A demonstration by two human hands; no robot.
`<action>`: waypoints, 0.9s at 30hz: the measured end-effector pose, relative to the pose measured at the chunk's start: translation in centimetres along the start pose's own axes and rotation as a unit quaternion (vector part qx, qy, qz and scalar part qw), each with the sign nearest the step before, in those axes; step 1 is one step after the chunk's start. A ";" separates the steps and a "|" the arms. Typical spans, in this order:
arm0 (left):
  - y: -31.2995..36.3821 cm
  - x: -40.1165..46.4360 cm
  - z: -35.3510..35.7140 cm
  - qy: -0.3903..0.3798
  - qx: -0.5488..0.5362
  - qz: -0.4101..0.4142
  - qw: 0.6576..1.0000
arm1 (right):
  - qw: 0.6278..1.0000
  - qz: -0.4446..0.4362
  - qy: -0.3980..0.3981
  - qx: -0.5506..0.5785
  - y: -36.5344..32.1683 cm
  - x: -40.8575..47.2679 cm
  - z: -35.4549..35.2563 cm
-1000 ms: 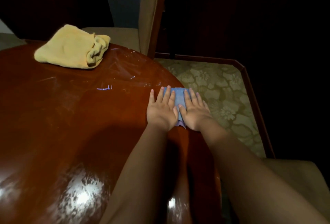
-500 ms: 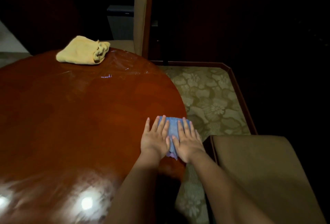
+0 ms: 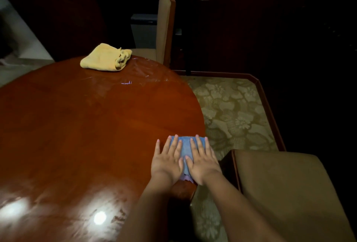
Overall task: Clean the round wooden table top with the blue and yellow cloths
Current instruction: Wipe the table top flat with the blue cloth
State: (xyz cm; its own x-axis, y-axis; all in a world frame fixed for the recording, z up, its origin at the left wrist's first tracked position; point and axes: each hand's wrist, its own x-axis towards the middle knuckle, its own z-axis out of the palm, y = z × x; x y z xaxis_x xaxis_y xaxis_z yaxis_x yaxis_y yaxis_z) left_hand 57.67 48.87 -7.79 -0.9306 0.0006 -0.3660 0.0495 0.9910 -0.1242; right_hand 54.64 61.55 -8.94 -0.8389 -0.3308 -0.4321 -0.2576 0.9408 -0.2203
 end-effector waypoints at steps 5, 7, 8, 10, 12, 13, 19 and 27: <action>-2.8 4.9 -1.2 0.012 -0.014 -0.018 1.000 | 0.999 -0.015 0.003 -0.038 -1.1 5.4 -2.7; -4.0 6.6 -1.7 0.016 -0.030 -0.027 0.999 | 0.999 -0.020 0.001 -0.049 -1.7 7.5 -3.6; -4.6 7.5 -2.0 0.016 -0.035 -0.030 0.999 | 0.998 -0.022 0.000 -0.051 -2.0 8.6 -4.1; -5.8 9.4 -2.7 0.008 -0.044 -0.031 0.999 | 0.998 -0.027 -0.004 -0.054 -2.4 10.6 -5.1; -6.7 11.0 -3.3 0.003 -0.047 -0.032 0.998 | 0.998 -0.030 -0.010 -0.060 -2.7 12.4 -5.9; -7.1 11.7 -3.5 0.007 -0.050 -0.033 0.998 | 0.998 -0.030 -0.013 -0.061 -2.9 13.1 -6.3; -8.6 14.7 -4.3 0.031 -0.064 -0.025 0.997 | 0.997 -0.027 -0.016 -0.074 -3.3 16.3 -8.0; -9.6 17.5 -4.9 0.031 -0.073 -0.043 0.996 | 0.995 -0.038 -0.008 -0.093 -3.5 19.5 -9.5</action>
State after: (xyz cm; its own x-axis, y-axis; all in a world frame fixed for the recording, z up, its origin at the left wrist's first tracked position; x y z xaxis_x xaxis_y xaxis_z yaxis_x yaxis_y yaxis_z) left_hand 39.12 40.08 -8.44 -0.9502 -0.0809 -0.3009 -0.0800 0.9967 -0.0155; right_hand 34.65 52.55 -8.27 -0.8065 -0.4018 -0.4337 -0.4062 0.9096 -0.0875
